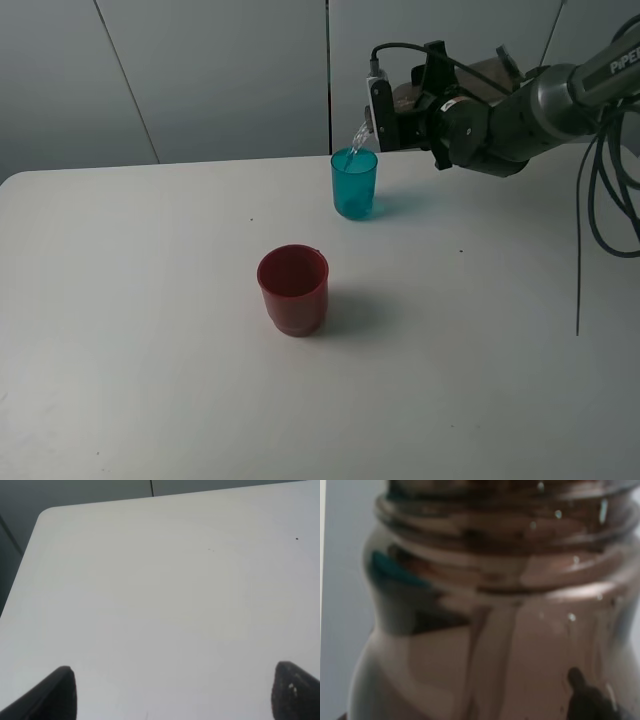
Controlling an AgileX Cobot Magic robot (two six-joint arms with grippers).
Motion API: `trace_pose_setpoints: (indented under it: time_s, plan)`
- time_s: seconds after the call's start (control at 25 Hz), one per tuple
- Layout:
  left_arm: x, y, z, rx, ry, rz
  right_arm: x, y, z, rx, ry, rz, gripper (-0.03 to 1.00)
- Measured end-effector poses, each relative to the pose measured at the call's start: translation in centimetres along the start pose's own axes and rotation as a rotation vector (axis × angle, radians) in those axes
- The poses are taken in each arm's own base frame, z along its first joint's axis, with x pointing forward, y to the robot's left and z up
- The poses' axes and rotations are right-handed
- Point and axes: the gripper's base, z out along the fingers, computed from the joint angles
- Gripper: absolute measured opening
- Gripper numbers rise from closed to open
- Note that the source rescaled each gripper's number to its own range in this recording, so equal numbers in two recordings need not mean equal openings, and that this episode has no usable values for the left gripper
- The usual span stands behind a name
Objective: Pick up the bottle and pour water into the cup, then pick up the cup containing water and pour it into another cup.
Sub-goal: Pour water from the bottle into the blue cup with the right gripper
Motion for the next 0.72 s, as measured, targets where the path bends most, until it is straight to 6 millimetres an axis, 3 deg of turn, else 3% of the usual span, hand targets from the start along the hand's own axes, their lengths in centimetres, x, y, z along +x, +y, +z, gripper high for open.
trace_pose_setpoints:
  time_s: [0.72]
  plan:
    - [0.0, 0.0, 0.0, 0.0, 0.0, 0.002, 0.04, -0.23, 0.03, 0.034, 0.008, -0.068, 0.0]
